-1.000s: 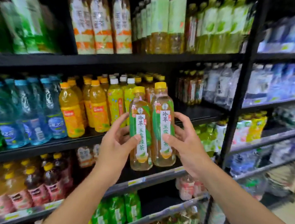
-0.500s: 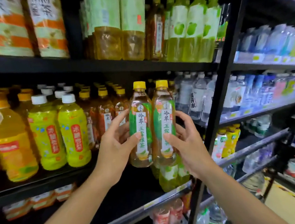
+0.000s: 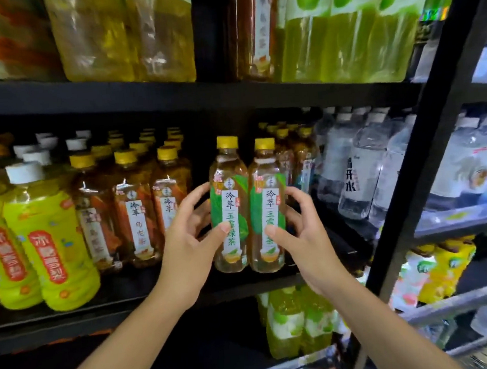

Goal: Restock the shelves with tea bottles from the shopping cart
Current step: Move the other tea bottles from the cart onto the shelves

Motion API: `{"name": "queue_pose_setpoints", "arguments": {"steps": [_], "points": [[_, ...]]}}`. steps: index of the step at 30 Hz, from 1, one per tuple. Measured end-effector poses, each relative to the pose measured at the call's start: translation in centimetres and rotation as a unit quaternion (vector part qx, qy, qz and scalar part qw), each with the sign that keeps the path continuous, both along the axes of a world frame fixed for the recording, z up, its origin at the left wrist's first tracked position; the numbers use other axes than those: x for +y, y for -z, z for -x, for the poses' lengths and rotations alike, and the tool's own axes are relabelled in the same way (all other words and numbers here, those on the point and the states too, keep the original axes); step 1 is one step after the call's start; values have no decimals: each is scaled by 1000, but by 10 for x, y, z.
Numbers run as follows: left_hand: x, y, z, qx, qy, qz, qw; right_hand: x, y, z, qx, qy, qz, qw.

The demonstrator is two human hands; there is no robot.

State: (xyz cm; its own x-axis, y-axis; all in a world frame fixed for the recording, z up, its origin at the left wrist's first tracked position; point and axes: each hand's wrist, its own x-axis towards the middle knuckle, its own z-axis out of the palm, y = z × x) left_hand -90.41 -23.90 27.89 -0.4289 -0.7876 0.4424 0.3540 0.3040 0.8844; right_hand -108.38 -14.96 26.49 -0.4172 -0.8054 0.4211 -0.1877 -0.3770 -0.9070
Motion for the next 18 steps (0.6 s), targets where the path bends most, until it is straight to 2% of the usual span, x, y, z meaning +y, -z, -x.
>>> {"name": "queue_pose_setpoints", "arguments": {"steps": [7, 18], "points": [[-4, 20, 36, -33, -90, 12, 995, -32, 9, 41, 37, -30, -33, 998], [-4, 38, 47, -118, -192, 97, 969, -34, 26, 48, 117, 7, -23, 993]]}}
